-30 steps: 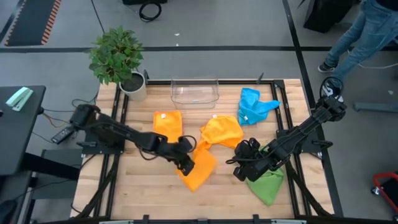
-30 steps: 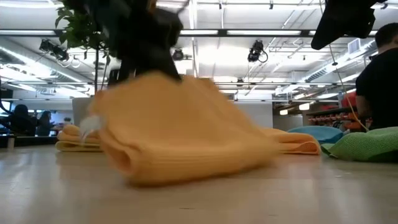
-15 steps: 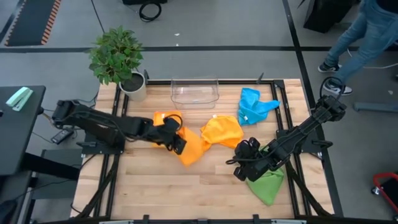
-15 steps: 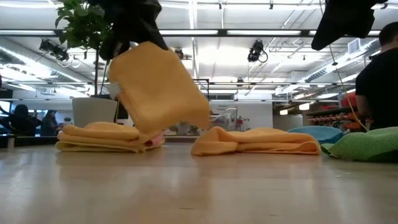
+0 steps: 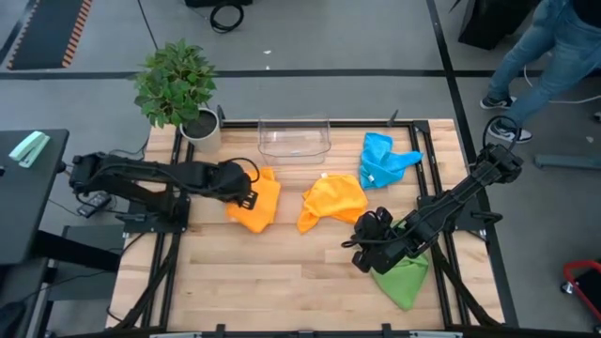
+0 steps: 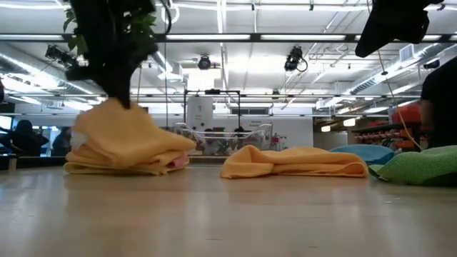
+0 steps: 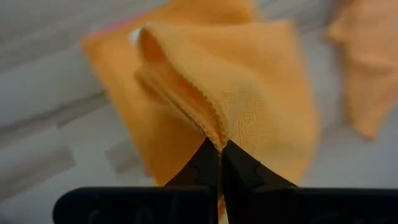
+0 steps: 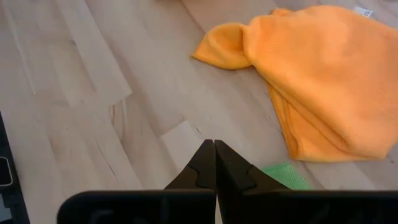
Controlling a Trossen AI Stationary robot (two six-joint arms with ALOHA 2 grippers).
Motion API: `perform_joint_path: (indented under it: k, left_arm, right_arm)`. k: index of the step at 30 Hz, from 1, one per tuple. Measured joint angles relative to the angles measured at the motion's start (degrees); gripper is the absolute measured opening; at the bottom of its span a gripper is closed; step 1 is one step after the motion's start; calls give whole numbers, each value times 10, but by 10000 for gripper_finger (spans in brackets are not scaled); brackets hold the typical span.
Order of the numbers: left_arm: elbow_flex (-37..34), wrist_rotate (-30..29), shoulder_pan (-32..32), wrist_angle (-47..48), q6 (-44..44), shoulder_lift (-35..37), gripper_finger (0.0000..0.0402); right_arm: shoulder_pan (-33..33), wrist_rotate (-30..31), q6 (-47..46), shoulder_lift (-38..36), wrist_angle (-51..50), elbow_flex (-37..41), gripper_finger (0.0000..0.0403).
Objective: Fold microfiber towels
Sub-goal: Stack the bottom folded orange microfiber cloth on top of the folded orange microfiber cloth
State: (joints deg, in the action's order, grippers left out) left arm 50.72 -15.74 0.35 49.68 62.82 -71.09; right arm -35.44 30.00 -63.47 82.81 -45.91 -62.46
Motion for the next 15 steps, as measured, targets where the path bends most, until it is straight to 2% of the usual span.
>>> perform_joint_path:
  k: [4, 7, 13, 15]
  left_arm:
    - [-48, 35, 33, -11, 11, 0, 10]
    - [-70, 57, 49, -20, 10, 0, 10]
    - [-72, 66, 53, -44, -21, 0, 11]
    - [-72, 70, 53, -56, -39, 0, 12]
  right_arm:
    - [1, 2, -16, 0, 20, 0, 2]
    - [27, 18, -41, 9, 101, 1, 2]
    - [154, -49, 46, 72, 336, 1, 2]
    - [198, -61, 39, 102, 395, 1, 5]
